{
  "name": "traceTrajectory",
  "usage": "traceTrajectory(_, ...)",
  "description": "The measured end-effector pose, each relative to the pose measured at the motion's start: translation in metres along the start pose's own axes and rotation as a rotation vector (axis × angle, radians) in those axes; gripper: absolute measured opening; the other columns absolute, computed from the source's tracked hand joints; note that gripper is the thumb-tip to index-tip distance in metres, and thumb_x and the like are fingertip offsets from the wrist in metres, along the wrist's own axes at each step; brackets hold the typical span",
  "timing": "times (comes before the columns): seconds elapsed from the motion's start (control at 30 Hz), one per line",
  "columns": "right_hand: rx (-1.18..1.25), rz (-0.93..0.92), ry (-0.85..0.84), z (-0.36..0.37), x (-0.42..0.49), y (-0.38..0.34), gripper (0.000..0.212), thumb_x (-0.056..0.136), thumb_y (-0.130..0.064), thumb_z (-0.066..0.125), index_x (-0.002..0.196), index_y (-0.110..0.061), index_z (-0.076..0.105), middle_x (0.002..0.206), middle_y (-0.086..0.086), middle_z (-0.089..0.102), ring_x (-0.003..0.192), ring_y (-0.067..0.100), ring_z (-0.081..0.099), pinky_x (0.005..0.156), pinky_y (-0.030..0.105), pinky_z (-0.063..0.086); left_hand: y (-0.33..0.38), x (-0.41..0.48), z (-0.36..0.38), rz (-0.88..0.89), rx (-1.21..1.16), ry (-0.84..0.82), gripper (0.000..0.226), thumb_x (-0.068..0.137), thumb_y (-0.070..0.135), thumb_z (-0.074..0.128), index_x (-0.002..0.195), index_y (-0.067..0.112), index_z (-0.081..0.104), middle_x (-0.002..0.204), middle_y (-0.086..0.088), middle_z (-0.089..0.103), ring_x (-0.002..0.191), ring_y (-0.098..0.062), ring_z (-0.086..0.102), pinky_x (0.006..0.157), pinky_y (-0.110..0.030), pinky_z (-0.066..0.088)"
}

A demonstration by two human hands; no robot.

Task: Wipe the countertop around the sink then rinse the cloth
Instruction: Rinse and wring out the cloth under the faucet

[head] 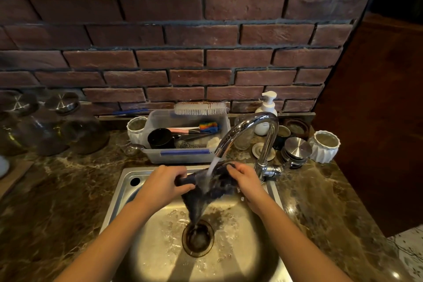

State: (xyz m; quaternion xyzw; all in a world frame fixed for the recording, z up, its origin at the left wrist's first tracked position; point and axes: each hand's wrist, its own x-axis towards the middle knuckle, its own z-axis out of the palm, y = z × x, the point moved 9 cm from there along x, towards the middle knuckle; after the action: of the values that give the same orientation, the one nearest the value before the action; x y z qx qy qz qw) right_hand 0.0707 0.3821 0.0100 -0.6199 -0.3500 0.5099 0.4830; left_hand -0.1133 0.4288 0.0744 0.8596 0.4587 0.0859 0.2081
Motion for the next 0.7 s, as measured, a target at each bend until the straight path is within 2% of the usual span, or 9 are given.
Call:
traceTrajectory(0.07,-0.186,-0.148,-0.031,0.005,-0.004,-0.026,0.020,0.099,-0.011,0.049,0.098,-0.010,0.069,0.093,0.002,0.069,0.086,0.012,0.064,0.073,0.012,0.049,-0.011,-0.003,0.003,-0.017,0.052,0.004,0.027,0.083,0.044,0.069,0.070,0.032,0.050,0.073,0.009,0.059,0.070,-0.008,0.055,0.060,-0.028,0.041)
traceTrajectory(0.1,-0.283,-0.214,-0.050,0.009,-0.005,-0.035,0.020,0.098,-0.009,0.049,0.098,-0.008,0.070,0.093,0.001,0.067,0.083,0.010,0.061,0.071,0.010,0.046,-0.016,-0.004,0.004,-0.023,0.087,0.011,0.023,0.084,0.045,0.068,0.074,0.033,0.052,0.075,0.010,0.059,0.071,-0.007,0.054,0.059,-0.027,0.041)
traceTrajectory(0.2,-0.408,-0.335,-0.077,0.018,-0.009,-0.045,0.020,0.096,-0.007,0.052,0.095,-0.001,0.070,0.097,0.008,0.065,0.085,0.012,0.058,0.074,0.015,0.043,-0.030,-0.008,-0.002,-0.079,0.126,0.063,0.022,0.082,0.050,0.067,0.077,0.035,0.052,0.075,0.011,0.056,0.070,-0.004,0.052,0.055,-0.023,0.035)
traceTrajectory(0.27,-0.406,-0.310,-0.070,0.021,-0.008,-0.037,0.019,0.097,-0.008,0.052,0.095,-0.002,0.069,0.099,0.008,0.064,0.088,0.013,0.059,0.078,0.022,0.044,-0.041,-0.010,-0.011,-0.133,0.104,0.105,0.028,0.079,0.050,0.071,0.071,0.035,0.048,0.070,0.011,0.056,0.066,-0.003,0.051,0.054,-0.022,0.035)
traceTrajectory(0.37,-0.352,-0.240,-0.040,0.023,-0.006,-0.023,0.018,0.097,-0.009,0.050,0.094,-0.005,0.068,0.089,0.003,0.065,0.079,0.006,0.057,0.073,0.021,0.043,-0.052,-0.011,-0.015,-0.168,-0.007,0.141,0.030,0.077,0.042,0.076,0.070,0.027,0.051,0.071,0.010,0.060,0.069,-0.004,0.055,0.059,-0.027,0.044)
traceTrajectory(0.43,-0.224,-0.180,-0.004,0.022,-0.006,-0.018,0.019,0.098,-0.008,0.050,0.096,-0.011,0.068,0.088,0.000,0.066,0.081,0.007,0.059,0.075,0.020,0.046,-0.056,-0.012,-0.008,-0.196,-0.208,0.136,0.027,0.079,0.030,0.076,0.074,0.019,0.052,0.076,0.007,0.064,0.074,-0.009,0.060,0.065,-0.029,0.049)
traceTrajectory(0.5,-0.144,-0.161,0.026,0.019,-0.004,-0.016,0.021,0.097,-0.007,0.052,0.097,-0.019,0.069,0.094,0.000,0.069,0.089,0.012,0.063,0.082,0.024,0.051,-0.059,-0.015,0.004,-0.263,-0.539,0.080,0.019,0.084,0.015,0.071,0.081,0.013,0.053,0.082,-0.002,0.068,0.081,-0.017,0.066,0.072,-0.028,0.051)
traceTrajectory(0.57,-0.102,-0.145,0.045,0.014,-0.004,-0.016,0.026,0.096,-0.008,0.053,0.093,-0.028,0.069,0.098,-0.001,0.070,0.096,0.016,0.064,0.086,0.027,0.053,-0.057,-0.018,0.015,-0.339,-0.864,0.041,0.012,0.088,0.005,0.065,0.089,0.010,0.054,0.091,-0.010,0.071,0.092,-0.023,0.068,0.083,-0.035,0.053)
traceTrajectory(0.7,-0.078,-0.138,0.097,0.002,-0.004,-0.019,0.028,0.095,-0.009,0.056,0.092,-0.033,0.070,0.097,-0.005,0.070,0.097,0.016,0.065,0.085,0.028,0.055,-0.055,-0.019,0.035,-0.476,-1.280,0.131,0.020,0.088,0.000,0.061,0.103,0.012,0.057,0.100,-0.008,0.072,0.102,-0.027,0.066,0.095,-0.044,0.049)
